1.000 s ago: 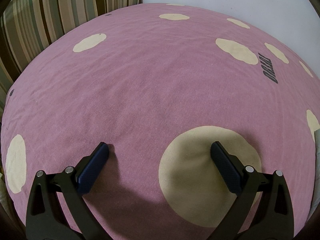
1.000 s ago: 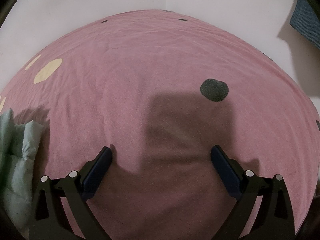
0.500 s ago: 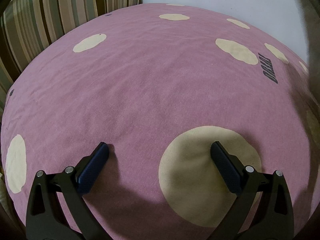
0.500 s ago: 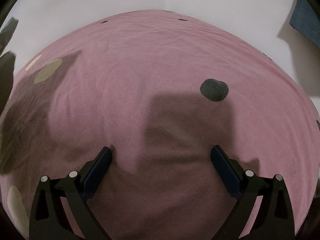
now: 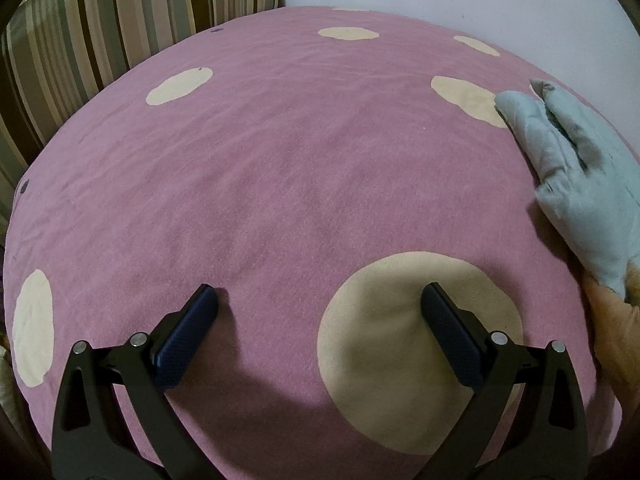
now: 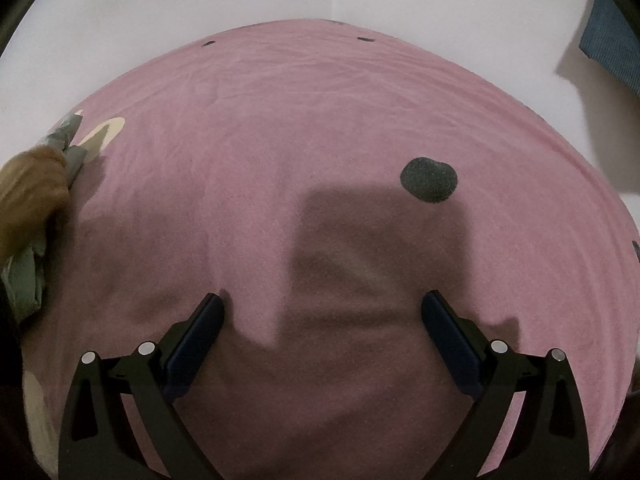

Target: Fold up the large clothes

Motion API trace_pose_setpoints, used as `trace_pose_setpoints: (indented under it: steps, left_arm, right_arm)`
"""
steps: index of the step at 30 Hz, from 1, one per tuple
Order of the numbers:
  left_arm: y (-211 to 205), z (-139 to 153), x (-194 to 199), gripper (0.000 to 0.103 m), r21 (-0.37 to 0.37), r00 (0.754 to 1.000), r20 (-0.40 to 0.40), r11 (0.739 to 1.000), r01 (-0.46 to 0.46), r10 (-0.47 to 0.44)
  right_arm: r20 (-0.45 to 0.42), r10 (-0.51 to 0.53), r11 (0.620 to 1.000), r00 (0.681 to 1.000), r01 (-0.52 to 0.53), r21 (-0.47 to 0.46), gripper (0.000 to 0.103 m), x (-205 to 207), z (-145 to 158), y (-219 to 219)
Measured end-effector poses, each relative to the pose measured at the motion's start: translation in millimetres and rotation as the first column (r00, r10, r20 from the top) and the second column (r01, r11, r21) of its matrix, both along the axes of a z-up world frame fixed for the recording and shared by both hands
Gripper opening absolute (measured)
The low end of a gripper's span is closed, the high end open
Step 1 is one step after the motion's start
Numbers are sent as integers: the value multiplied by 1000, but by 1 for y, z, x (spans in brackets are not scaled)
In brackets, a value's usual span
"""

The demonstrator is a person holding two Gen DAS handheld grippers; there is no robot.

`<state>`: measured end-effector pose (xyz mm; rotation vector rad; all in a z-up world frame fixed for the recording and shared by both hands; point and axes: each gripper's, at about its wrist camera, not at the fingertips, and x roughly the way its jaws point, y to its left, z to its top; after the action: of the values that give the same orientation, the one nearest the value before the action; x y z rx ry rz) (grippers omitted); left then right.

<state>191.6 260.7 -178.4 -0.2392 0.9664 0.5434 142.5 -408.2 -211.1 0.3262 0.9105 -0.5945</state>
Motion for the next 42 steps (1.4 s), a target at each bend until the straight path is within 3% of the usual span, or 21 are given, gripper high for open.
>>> trace_pose_setpoints:
  steps: [42]
  left_arm:
    - [-2,-3,4,101,-19,1000,10,1000,-3,4]
  right_arm:
    - [1,-1,1000,1000,1,7,98,0,2,-1]
